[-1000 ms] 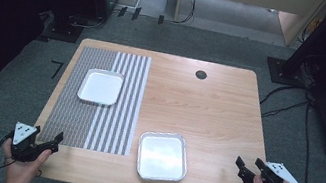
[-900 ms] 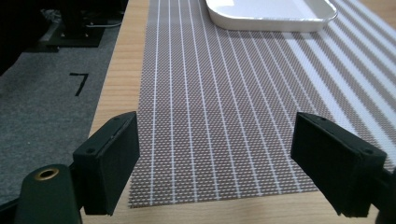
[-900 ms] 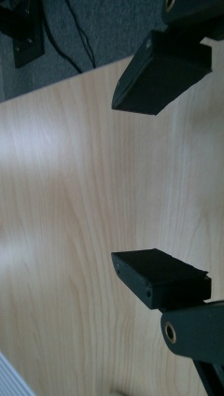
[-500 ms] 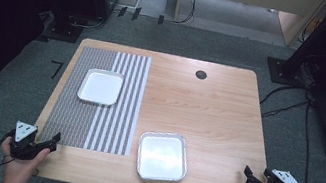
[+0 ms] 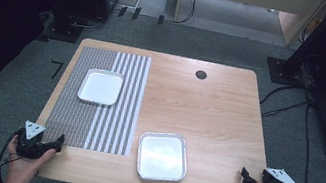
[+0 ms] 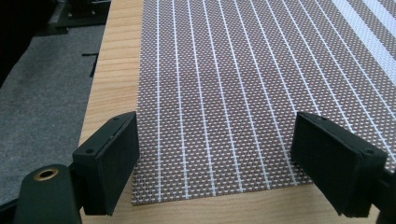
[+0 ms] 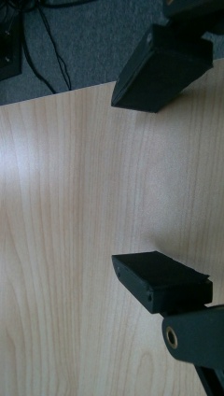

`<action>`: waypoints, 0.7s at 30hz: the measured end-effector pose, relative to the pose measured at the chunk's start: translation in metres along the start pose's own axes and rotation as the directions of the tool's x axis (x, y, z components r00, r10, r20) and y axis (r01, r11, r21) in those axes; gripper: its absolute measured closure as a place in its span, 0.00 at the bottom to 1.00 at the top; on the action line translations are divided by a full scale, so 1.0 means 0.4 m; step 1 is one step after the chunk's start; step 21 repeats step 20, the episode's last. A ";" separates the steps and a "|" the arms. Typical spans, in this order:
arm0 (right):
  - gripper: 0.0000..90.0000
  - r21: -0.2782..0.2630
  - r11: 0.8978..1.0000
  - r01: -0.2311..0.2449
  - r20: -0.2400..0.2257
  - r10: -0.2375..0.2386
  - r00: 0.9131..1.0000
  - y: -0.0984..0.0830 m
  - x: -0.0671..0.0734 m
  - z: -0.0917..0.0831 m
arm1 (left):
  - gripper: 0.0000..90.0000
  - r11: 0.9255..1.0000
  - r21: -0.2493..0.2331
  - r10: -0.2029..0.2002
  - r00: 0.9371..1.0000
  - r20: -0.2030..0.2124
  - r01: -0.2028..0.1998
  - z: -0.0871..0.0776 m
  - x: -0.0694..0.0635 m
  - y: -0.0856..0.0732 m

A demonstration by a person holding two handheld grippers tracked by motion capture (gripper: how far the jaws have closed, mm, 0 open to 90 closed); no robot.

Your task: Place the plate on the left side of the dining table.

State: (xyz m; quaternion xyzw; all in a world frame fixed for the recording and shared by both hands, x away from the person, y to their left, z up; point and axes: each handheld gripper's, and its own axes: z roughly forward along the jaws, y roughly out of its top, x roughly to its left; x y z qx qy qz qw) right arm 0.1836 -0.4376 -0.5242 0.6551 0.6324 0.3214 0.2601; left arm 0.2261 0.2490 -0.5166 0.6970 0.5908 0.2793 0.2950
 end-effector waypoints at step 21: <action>0.15 0.028 0.999 0.041 0.049 -0.042 0.998 0.002 0.013 0.007 | 0.17 0.999 0.013 -0.034 0.999 0.021 0.034 0.004 0.009 0.001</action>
